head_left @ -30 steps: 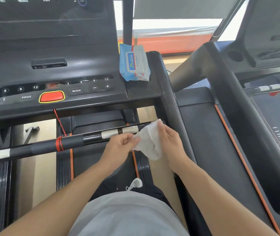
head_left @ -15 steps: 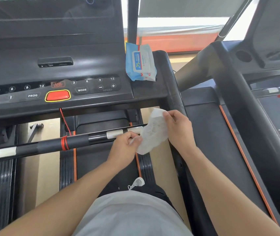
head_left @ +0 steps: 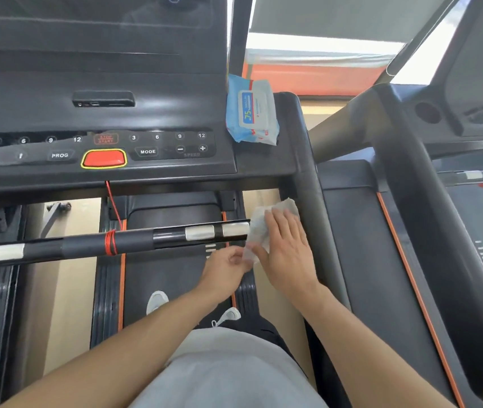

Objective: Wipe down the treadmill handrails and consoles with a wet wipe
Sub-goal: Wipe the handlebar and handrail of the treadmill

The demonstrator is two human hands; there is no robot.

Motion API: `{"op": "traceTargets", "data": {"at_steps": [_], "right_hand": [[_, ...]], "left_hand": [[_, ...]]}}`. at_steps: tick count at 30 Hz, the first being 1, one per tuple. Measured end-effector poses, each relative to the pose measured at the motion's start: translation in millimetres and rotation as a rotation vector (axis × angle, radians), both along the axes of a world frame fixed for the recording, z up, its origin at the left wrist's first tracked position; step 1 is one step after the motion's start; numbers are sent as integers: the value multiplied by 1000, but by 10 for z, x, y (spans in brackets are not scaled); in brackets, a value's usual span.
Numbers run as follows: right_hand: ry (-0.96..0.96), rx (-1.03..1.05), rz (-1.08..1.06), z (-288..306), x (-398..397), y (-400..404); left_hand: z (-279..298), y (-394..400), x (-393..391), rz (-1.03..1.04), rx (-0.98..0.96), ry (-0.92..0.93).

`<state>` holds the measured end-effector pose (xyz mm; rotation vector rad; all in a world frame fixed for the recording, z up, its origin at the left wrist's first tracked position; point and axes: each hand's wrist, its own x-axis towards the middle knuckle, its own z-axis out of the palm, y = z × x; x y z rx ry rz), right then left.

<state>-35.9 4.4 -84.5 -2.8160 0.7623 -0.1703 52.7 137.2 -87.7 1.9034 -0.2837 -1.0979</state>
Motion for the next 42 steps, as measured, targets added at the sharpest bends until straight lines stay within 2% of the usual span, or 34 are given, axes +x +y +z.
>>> {"op": "traceTargets", "data": {"at_steps": [5,10,13,16,19,21,23,25,28,31,36,40,42], "right_hand": [[315,-114,316,119,294,-272],[459,-110,551,210,496,-549],[501,-25,585,257,599,-547],[457,60,604,252,794,-229],[426,72,666,195,1109,241],[425,100,693,179,1250,412],[468,86,698,193,1266,347],[545,15,647,225,1141,84],[559,-124,562,271,941,-110],[525,-183,574,224,1077,219],[451,-137,566,95,1584,1051],[496,-105,549,177,1526,939],[578,-77,459,260,1401,651]], "left_hand": [[-63,106,54,29,73,-14],[-35,166,52,0,33,-10],[-25,242,80,33,28,-18],[-13,354,123,158,10,-20],[-38,555,175,453,-12,-37],[-65,730,210,559,3,-132],[-62,899,250,580,8,-275],[37,1009,340,556,-42,-461],[202,1157,697,424,-112,-833],[160,1332,1226,209,-22,-1061],[-36,1513,1706,-141,217,-1112],[-3,1516,1691,-136,309,-1008],[27,1487,1705,-164,345,-977]]}}
